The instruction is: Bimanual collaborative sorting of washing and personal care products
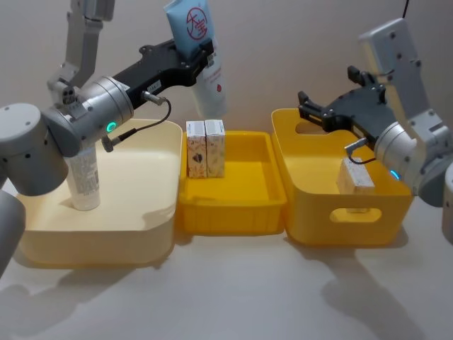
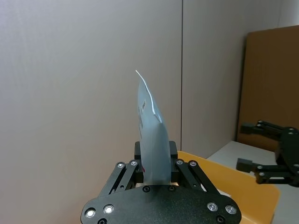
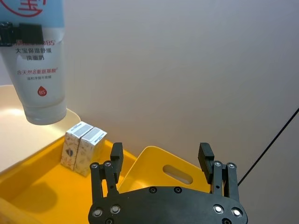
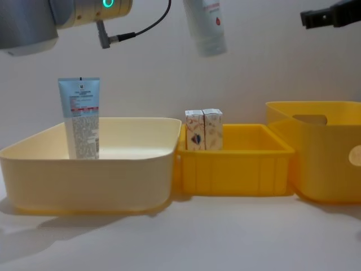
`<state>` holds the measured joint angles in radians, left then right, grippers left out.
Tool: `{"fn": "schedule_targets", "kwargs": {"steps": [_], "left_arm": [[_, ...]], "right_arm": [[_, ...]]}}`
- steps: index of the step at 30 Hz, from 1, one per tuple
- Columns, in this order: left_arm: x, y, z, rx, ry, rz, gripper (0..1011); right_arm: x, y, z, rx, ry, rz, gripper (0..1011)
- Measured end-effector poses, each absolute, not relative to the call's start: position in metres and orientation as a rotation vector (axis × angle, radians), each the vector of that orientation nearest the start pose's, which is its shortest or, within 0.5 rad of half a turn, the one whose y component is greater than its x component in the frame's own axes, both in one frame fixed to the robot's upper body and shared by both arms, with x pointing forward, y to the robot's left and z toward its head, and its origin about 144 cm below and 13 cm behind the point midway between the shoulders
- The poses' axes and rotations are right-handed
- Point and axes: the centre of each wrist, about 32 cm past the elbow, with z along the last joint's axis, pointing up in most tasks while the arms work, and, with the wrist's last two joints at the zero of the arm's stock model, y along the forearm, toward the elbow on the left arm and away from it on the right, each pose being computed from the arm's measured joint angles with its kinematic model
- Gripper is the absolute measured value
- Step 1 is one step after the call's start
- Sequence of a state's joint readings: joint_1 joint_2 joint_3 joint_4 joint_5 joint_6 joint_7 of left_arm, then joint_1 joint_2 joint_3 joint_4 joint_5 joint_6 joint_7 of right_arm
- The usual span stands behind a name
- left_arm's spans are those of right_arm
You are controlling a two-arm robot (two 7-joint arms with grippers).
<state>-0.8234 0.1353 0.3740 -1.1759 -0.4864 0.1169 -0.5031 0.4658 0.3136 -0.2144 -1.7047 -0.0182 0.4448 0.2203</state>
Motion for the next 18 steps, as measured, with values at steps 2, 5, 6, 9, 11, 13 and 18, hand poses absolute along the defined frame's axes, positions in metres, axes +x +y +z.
{"fn": "schedule_targets", "kwargs": {"steps": [2, 5, 6, 9, 11, 13, 18], "left_arm": [[0.639, 0.175, 1.353, -0.227, -0.124, 0.719, 272], [0.639, 0.175, 1.353, -0.228, -0.132, 0.700, 272], [0.639, 0.175, 1.353, -0.230, -0.134, 0.696, 274], [0.640, 0.175, 1.353, -0.232, -0.141, 0.682, 274], [0.641, 0.175, 1.352, -0.234, -0.145, 0.676, 273], [0.642, 0.176, 1.350, -0.238, -0.148, 0.671, 273], [0.644, 0.178, 1.346, -0.246, -0.152, 0.666, 273]], "right_arm": [[0.538, -0.239, 1.345, -0.256, -0.349, -1.260, 1001], [0.540, -0.235, 1.346, -0.273, -0.335, -1.248, 1001], [0.540, -0.234, 1.346, -0.279, -0.329, -1.242, 1001], [0.541, -0.229, 1.349, -0.295, -0.311, -1.219, 1001], [0.542, -0.226, 1.351, -0.302, -0.297, -1.197, 1001], [0.543, -0.224, 1.352, -0.306, -0.283, -1.181, 1001], [0.542, -0.214, 1.360, -0.309, -0.234, -1.117, 1001]]}}
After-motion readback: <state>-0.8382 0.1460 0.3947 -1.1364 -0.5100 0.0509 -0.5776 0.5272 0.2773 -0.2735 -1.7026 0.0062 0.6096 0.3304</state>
